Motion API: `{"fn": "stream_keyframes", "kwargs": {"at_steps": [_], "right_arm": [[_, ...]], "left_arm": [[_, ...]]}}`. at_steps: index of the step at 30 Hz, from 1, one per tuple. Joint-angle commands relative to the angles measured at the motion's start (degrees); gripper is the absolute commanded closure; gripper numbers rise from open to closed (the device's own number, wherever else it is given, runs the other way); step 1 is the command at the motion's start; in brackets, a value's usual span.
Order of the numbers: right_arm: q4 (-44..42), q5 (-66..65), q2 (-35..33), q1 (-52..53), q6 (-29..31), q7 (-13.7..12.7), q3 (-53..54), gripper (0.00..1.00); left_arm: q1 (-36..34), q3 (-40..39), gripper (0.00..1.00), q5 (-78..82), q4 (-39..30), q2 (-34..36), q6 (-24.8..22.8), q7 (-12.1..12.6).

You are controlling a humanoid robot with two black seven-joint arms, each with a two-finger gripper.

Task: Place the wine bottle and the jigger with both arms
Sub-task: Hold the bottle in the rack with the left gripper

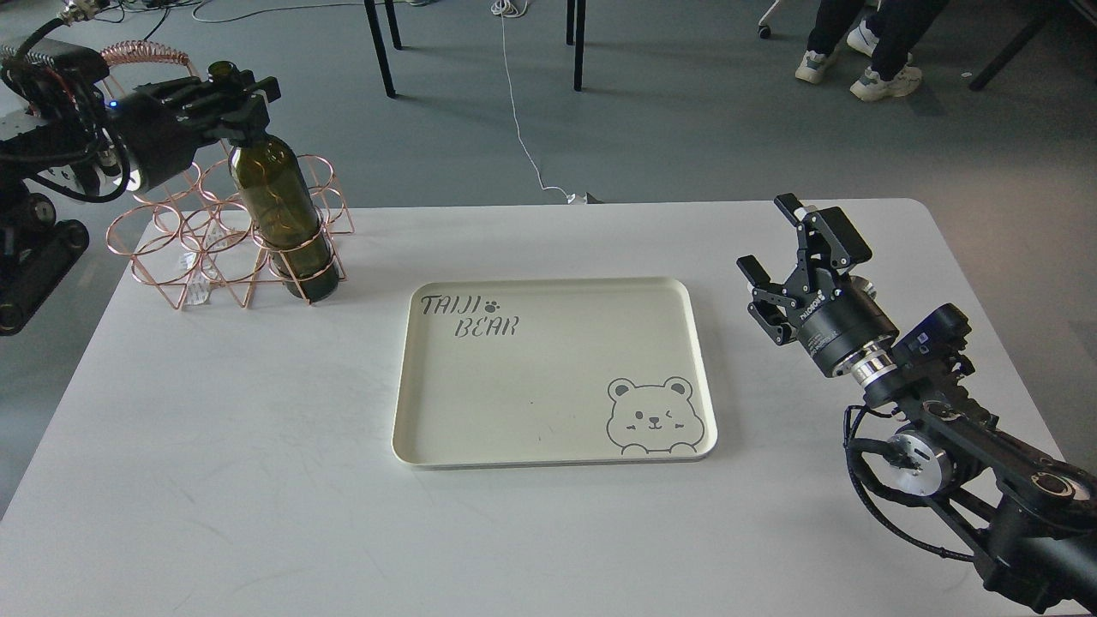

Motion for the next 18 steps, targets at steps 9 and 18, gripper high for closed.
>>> {"fn": "stream_keyframes", "kwargs": {"at_steps": [9, 18], "right_arm": [[0.0, 0.0, -0.1, 0.0, 0.0, 0.0, -0.1, 0.01], [0.0, 0.0, -0.1, 0.0, 0.0, 0.0, 0.0, 0.01]], "left_arm": [[-0.3, -0.1, 0.09, -0.1, 0.1, 0.2, 0.0, 0.0], [-0.4, 0.0, 0.22, -1.3, -0.1, 0.7, 0.0, 0.0]]}}
